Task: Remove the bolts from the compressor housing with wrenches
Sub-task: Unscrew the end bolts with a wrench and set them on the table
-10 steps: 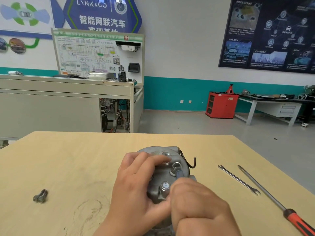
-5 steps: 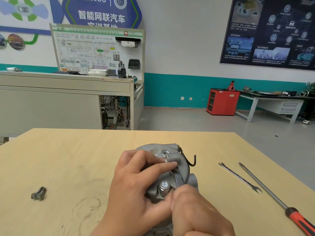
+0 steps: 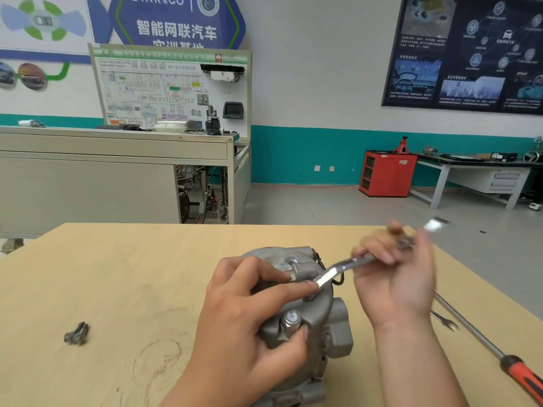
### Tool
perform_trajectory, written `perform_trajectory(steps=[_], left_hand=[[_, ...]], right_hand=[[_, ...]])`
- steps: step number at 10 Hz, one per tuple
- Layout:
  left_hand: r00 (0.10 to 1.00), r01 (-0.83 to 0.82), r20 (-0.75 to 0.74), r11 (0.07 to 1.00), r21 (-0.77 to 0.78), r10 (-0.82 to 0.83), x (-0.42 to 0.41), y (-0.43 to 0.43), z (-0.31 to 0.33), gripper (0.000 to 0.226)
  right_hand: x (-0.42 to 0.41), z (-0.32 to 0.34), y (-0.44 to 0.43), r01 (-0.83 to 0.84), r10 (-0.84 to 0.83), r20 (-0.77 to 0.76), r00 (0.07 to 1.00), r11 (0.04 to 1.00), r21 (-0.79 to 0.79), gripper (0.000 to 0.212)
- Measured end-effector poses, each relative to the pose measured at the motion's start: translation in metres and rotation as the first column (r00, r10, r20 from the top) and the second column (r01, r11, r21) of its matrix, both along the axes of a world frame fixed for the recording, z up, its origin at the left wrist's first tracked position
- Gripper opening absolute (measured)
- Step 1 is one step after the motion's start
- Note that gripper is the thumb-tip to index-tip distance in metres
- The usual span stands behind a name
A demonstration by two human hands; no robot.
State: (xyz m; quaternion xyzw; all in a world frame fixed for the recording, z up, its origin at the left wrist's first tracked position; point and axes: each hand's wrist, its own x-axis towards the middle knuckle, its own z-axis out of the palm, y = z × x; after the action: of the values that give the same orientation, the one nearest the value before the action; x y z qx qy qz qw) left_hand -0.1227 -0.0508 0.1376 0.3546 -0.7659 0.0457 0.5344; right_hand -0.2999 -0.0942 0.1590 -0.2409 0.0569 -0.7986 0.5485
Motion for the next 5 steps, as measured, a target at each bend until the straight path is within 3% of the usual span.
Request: perform_trajectory(steps=[1,2,3,5], left_hand=[[1.000,0.008,0.016,1.000,-0.003,-0.008,0.001,-0.001,0.000,0.040],[0.999,0.010,0.046,1.000,-0.014,-0.009,0.002,0.001,0.000,0.057],[0.999,0.008,0.048,0.999,0.035,-0.010,0.004,0.004,0.000,0.080],[0.999,0.026,0.023,0.998,0.053,-0.027,0.004,0.006,0.001,0.084]], right_hand=[[-0.003,0.011,-0.015,-0.244,0.246,-0.039,0.968,0.968,0.050,0.032],[-0.005,-0.002,-0.010,-0.445,0.454,0.054,0.889,0.887,-0.123,0.032],[0.000,0.001,0.000,-0.374,0.431,0.236,0.871,0.893,-0.251,0.030],[-0.017,0.024,0.023,-0.015,0.130,0.280,0.951,0.926,-0.378,0.027]])
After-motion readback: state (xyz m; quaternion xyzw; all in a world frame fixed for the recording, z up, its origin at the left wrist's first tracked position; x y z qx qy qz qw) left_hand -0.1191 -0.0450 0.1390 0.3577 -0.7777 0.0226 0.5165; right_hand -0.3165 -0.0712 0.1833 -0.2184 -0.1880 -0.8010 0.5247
